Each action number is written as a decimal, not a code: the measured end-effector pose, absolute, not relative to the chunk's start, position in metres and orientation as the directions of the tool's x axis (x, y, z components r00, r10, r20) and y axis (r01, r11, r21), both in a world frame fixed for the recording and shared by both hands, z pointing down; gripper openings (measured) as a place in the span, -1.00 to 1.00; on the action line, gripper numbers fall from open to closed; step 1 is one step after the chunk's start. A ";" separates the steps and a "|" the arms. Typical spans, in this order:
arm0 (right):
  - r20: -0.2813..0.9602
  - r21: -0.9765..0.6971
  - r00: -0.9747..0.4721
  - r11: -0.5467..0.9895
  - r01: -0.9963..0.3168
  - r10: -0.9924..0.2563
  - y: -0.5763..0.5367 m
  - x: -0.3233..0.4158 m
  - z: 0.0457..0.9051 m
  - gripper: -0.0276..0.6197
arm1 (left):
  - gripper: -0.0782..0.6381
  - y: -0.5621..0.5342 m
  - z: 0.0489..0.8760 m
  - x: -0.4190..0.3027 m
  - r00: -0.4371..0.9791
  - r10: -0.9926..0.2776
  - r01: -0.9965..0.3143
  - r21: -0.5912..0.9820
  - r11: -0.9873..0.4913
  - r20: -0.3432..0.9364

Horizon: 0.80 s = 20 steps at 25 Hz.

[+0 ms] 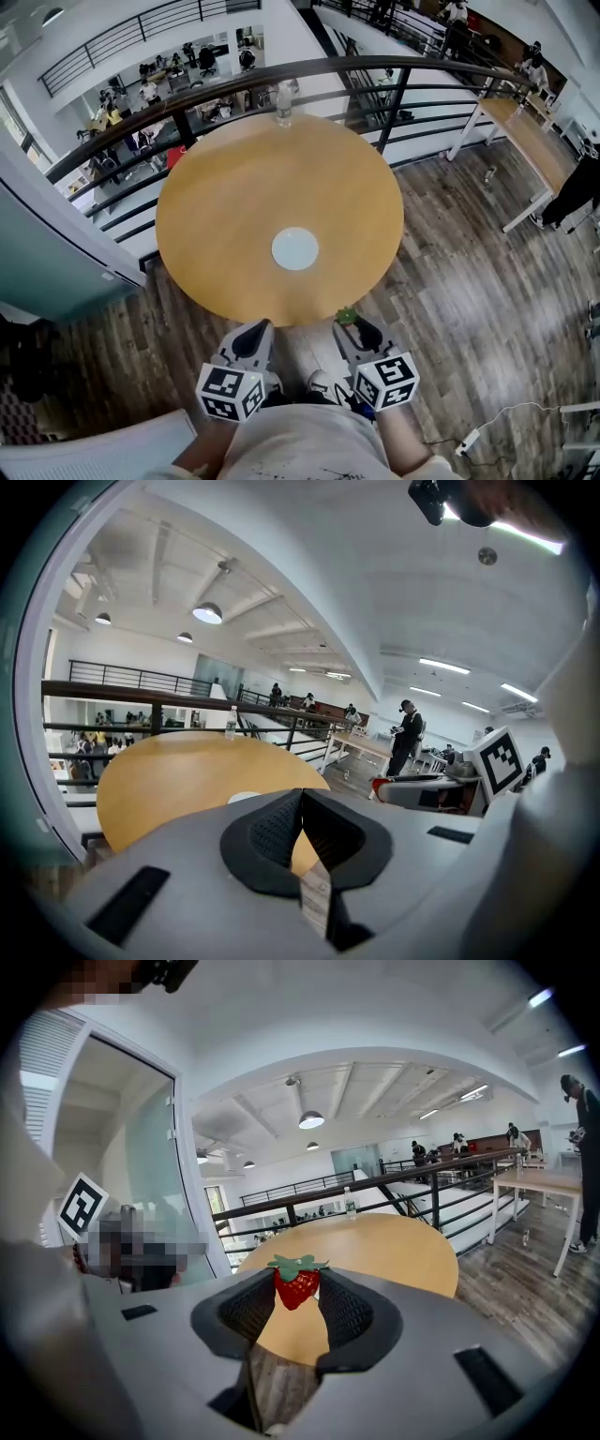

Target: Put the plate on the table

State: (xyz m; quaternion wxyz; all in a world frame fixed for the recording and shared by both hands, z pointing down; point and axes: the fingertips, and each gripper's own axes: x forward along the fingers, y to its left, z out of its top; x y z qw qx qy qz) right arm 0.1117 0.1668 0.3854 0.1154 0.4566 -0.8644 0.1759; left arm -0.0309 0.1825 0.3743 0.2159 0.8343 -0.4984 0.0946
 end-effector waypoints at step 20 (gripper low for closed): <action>0.386 -0.208 -0.623 0.593 -0.778 -0.680 0.156 0.143 0.410 -0.44 | -0.72 0.190 0.391 -0.010 0.390 -0.831 -0.916 0.263 -0.303 0.396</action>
